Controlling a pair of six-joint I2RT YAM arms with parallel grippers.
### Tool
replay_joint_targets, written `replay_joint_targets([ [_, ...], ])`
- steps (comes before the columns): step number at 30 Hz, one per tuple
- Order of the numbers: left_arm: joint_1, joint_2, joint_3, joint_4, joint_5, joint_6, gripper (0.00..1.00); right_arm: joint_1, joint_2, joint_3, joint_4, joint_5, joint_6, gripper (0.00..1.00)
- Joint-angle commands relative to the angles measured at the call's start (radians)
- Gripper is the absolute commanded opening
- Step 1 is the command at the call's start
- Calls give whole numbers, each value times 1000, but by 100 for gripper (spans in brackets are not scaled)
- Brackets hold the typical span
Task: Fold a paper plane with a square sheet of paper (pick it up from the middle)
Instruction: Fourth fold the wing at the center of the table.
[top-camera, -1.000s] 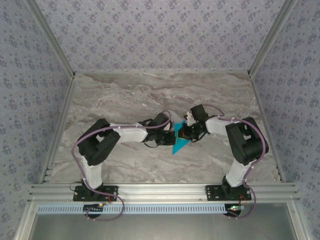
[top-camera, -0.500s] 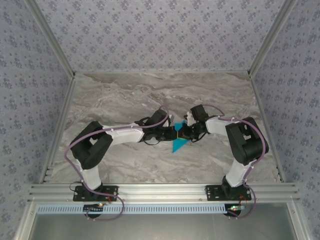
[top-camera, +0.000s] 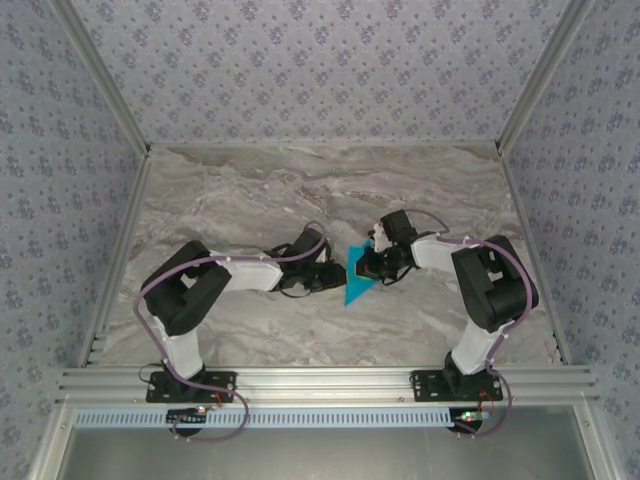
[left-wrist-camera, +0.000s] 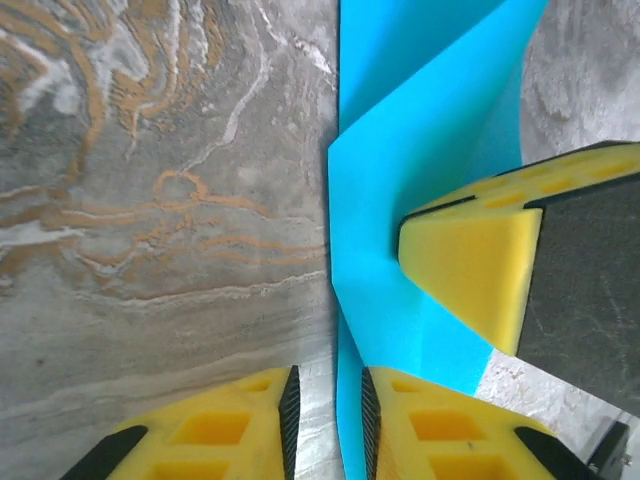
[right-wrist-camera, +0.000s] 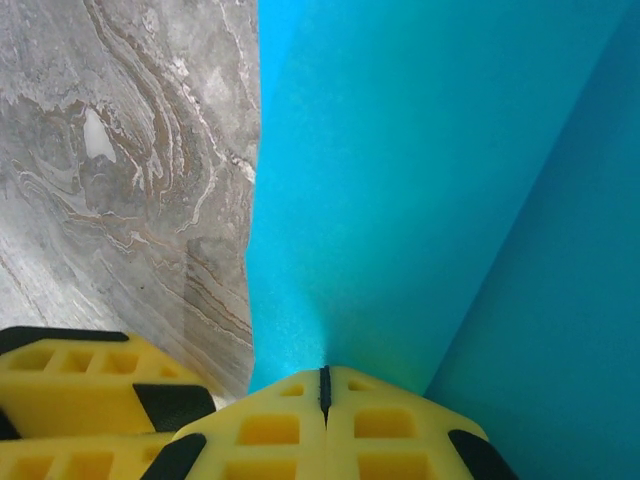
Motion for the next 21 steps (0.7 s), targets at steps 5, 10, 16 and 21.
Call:
replay_joint_targets([
  [5, 6, -15, -22, 130, 44, -74, 27, 0, 1, -33, -33, 74, 29, 7],
  [10, 3, -28, -43, 205, 76, -85, 22, 1, 4, -37, -29, 75, 33, 7],
  [16, -29, -27, -56, 223, 102, -95, 17, 2, 8, -32, -26, 77, 43, 7],
  [21, -47, -13, -57, 201, 101, -100, 15, 1, 10, -29, -33, 80, 44, 7],
])
